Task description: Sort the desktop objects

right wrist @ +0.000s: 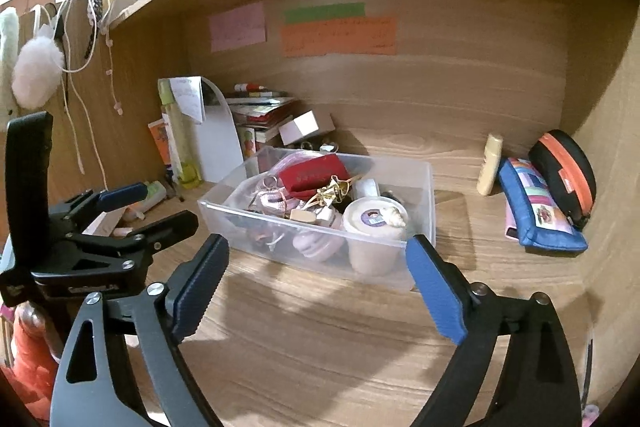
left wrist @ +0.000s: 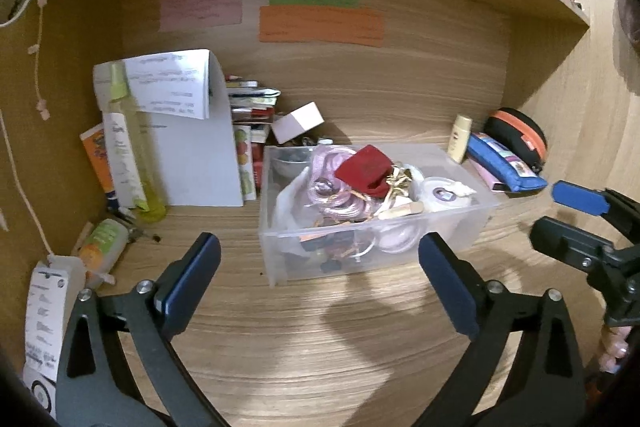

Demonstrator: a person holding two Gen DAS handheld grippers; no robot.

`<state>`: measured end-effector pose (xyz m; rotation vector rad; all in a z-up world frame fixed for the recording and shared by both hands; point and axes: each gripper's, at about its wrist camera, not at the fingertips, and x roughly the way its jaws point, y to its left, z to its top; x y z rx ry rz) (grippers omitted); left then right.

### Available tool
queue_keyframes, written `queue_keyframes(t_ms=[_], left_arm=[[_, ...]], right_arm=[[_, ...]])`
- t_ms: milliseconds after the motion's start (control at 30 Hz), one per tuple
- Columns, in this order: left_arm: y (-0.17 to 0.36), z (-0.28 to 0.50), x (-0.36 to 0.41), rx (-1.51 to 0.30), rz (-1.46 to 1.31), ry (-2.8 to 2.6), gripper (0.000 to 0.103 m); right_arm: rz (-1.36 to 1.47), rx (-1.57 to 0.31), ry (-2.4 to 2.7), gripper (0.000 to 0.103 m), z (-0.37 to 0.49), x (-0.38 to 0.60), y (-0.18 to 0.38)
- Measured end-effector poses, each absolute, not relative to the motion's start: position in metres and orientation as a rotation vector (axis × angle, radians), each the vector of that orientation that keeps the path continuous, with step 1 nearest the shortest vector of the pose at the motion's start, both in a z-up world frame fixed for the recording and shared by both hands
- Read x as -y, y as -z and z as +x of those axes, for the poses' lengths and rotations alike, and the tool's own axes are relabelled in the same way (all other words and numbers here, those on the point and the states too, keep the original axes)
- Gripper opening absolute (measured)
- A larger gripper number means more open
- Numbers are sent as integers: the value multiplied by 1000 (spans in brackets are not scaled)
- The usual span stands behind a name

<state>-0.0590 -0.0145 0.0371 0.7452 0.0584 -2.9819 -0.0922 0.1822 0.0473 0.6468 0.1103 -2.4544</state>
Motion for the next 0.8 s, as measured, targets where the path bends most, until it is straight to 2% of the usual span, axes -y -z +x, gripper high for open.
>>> queue_keyframes(t_ms=[233,800], left_arm=[[-34,-60,16,-123,761,2986,101],[-36,-59,15,-127,746,2978,101]], right_arm=[[654,-116,2483,90,-89,-188,-42],[684,-116,2470,91,-92,-190,-35]])
